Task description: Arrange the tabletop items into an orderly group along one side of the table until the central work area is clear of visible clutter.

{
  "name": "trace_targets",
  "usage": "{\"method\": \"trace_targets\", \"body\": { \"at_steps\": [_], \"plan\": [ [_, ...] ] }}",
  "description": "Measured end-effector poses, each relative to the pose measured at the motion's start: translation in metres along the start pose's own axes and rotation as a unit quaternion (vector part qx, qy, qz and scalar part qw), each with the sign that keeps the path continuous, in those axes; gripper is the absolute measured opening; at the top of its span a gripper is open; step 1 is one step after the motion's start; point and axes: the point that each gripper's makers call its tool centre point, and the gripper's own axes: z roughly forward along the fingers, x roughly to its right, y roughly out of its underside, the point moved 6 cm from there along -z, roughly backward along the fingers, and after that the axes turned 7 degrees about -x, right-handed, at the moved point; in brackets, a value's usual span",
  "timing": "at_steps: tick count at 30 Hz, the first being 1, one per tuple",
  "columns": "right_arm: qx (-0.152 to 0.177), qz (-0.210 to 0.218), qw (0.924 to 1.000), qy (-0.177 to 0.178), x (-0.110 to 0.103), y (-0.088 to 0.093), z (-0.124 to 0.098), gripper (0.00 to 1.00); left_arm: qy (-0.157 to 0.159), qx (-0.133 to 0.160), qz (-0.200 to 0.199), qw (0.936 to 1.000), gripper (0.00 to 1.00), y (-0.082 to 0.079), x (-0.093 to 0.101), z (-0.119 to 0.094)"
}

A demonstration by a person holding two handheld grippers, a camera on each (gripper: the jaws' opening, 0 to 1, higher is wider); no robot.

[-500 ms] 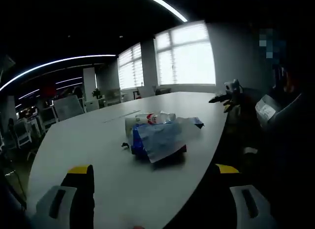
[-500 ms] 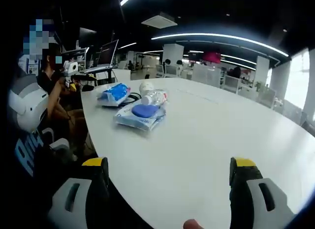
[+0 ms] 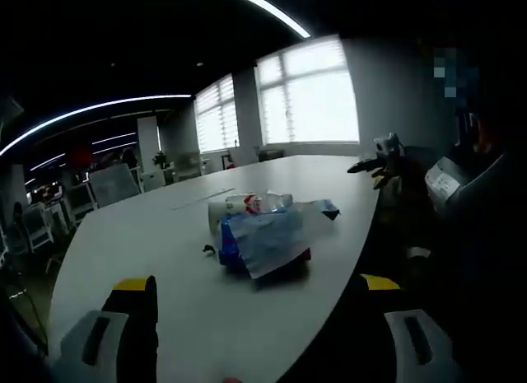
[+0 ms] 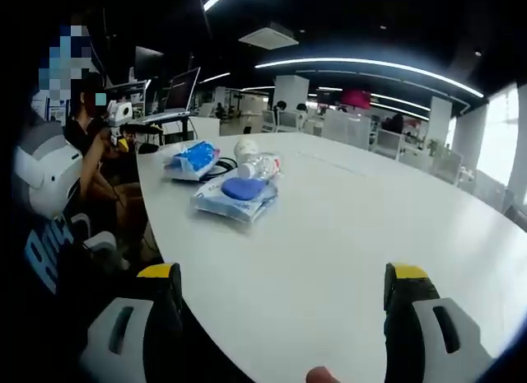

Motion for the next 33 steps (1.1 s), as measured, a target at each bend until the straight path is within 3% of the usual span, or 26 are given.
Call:
{"method": "trace_targets", "body": {
  "at_steps": [33],
  "plan": [
    [-0.003, 0.004, 1.0, 0.005, -0.0003, 0.0049, -0.0031, 1.0, -0.001, 0.004, -0.004, 1.0, 1.0, 0.0019, -0.0003, 0.0014]
  ]
}}
